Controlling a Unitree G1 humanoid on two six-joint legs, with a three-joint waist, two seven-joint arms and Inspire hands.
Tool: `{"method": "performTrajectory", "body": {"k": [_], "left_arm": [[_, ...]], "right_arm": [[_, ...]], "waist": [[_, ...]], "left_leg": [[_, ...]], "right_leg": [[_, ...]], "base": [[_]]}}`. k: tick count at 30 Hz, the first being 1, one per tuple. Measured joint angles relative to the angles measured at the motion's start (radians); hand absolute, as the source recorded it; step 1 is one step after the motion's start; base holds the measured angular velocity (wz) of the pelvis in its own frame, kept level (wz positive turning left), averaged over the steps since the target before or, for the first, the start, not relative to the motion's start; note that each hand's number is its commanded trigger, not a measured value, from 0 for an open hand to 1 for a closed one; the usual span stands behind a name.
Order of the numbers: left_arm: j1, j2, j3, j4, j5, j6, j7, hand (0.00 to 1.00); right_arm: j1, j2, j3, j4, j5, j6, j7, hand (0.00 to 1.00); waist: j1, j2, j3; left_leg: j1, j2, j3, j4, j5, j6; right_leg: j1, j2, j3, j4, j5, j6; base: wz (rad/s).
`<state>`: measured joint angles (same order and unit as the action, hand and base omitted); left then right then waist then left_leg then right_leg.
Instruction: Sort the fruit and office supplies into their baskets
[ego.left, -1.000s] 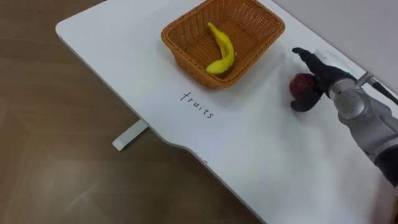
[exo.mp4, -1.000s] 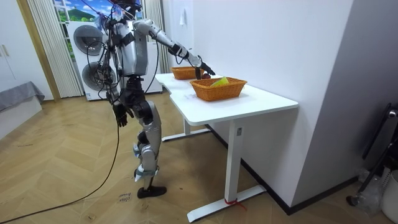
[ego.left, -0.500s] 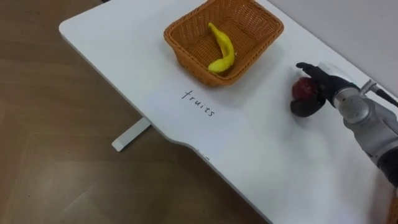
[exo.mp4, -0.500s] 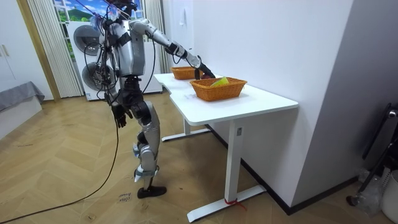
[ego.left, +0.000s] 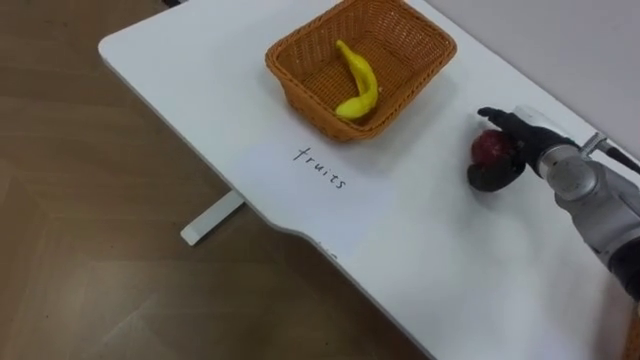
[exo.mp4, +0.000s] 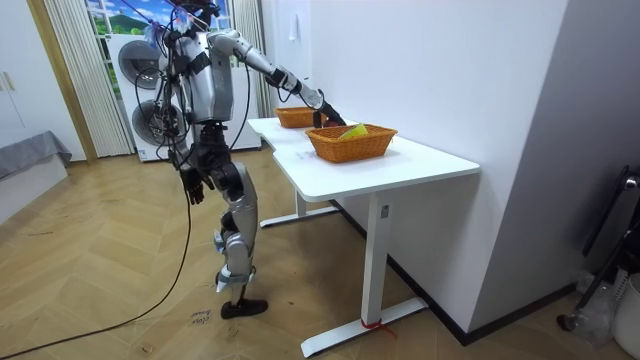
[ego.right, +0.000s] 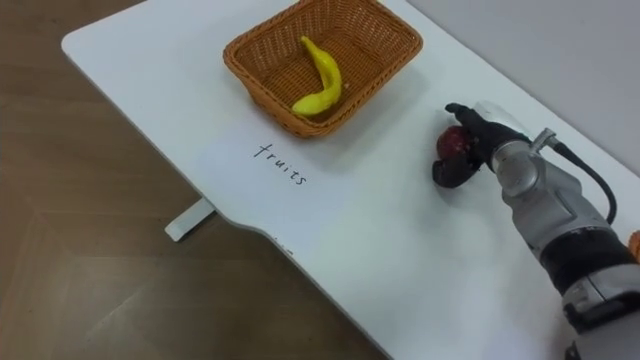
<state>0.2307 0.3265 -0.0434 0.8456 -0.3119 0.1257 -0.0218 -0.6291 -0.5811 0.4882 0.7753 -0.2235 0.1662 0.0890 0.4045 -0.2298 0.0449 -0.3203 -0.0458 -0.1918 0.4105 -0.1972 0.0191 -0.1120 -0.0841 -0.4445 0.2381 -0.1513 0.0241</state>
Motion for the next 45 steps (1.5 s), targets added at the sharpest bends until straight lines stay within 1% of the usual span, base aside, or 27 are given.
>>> {"method": "performTrajectory", "body": {"k": [6, 12, 20, 23, 29, 35, 39, 44, 45], "left_arm": [[0.000, 0.000, 0.000, -0.002, -0.001, -0.001, 0.019, 0.00], [0.000, 0.000, 0.000, 0.002, -0.001, -0.001, 0.018, 0.00], [0.000, 0.000, 0.000, 0.002, -0.001, 0.000, 0.014, 0.00], [0.001, 0.000, 0.000, 0.002, -0.001, 0.000, 0.012, 0.00], [0.000, 0.000, 0.000, 0.001, 0.000, 0.001, 0.011, 0.00], [0.000, 0.000, 0.000, -0.002, -0.001, 0.001, 0.013, 0.00], [0.001, 0.000, 0.000, 0.000, -0.001, 0.001, 0.014, 0.00], [0.006, 0.000, 0.001, 0.000, 0.000, 0.001, 0.014, 0.00], [0.006, 0.000, 0.001, -0.001, 0.000, 0.000, 0.014, 0.00]], "right_arm": [[-0.005, 0.000, -0.006, 0.001, -0.001, 0.001, -0.022, 1.00], [-0.006, 0.000, -0.007, 0.001, -0.012, 0.008, -0.038, 1.00], [-0.006, 0.000, -0.007, 0.009, -0.024, 0.010, -0.034, 1.00], [-0.006, 0.000, -0.007, 0.009, -0.019, 0.007, -0.029, 1.00], [-0.008, 0.000, -0.007, 0.010, -0.018, 0.010, -0.019, 1.00], [-0.008, 0.000, -0.007, 0.010, -0.018, 0.010, -0.012, 1.00], [-0.008, 0.000, -0.007, 0.009, -0.018, 0.010, -0.010, 1.00], [-0.002, 0.000, -0.007, 0.007, 0.000, 0.009, 0.002, 1.00], [0.002, 0.000, -0.007, 0.007, 0.001, 0.009, 0.002, 1.00]], "waist": [[0.004, 0.001, 0.0002], [0.012, 0.001, 0.0005], [0.011, 0.002, 0.0010], [0.012, 0.005, 0.0034], [0.011, 0.005, 0.0031], [0.009, 0.004, 0.0021], [0.008, 0.003, -0.0003], [0.007, 0.002, -0.0014], [0.000, 0.001, -0.0048]], "left_leg": [[-0.002, 0.000, 0.000, 0.000, 0.000, 0.000], [-0.003, -0.001, 0.001, -0.001, 0.000, 0.000], [0.002, 0.000, 0.001, -0.001, 0.000, 0.001], [0.002, 0.000, 0.001, -0.001, 0.000, 0.001], [0.001, 0.000, 0.001, -0.001, 0.000, 0.001], [0.001, 0.001, 0.002, -0.001, 0.000, 0.001], [0.003, 0.002, 0.002, -0.003, 0.000, 0.001], [0.033, 0.001, 0.004, -0.016, 0.001, 0.002], [0.037, 0.001, 0.004, -0.018, 0.001, 0.002]], "right_leg": [[-0.003, 0.000, 0.001, 0.000, 0.000, 0.000], [-0.003, 0.000, 0.001, 0.001, 0.000, 0.000], [0.001, 0.000, 0.002, 0.000, 0.000, 0.000], [0.001, 0.000, 0.002, 0.000, 0.000, 0.000], [0.001, 0.000, 0.002, -0.001, 0.000, 0.000], [0.001, 0.000, 0.002, -0.001, 0.000, 0.000], [0.001, -0.001, 0.002, -0.001, 0.000, 0.000], [0.025, -0.002, 0.003, -0.003, 0.000, 0.000], [0.027, -0.002, 0.002, -0.003, 0.000, 0.000]], "base": [[0.00], [0.00], [0.00], [0.00], [0.00], [0.00], [0.00], [0.00], [0.00]]}}
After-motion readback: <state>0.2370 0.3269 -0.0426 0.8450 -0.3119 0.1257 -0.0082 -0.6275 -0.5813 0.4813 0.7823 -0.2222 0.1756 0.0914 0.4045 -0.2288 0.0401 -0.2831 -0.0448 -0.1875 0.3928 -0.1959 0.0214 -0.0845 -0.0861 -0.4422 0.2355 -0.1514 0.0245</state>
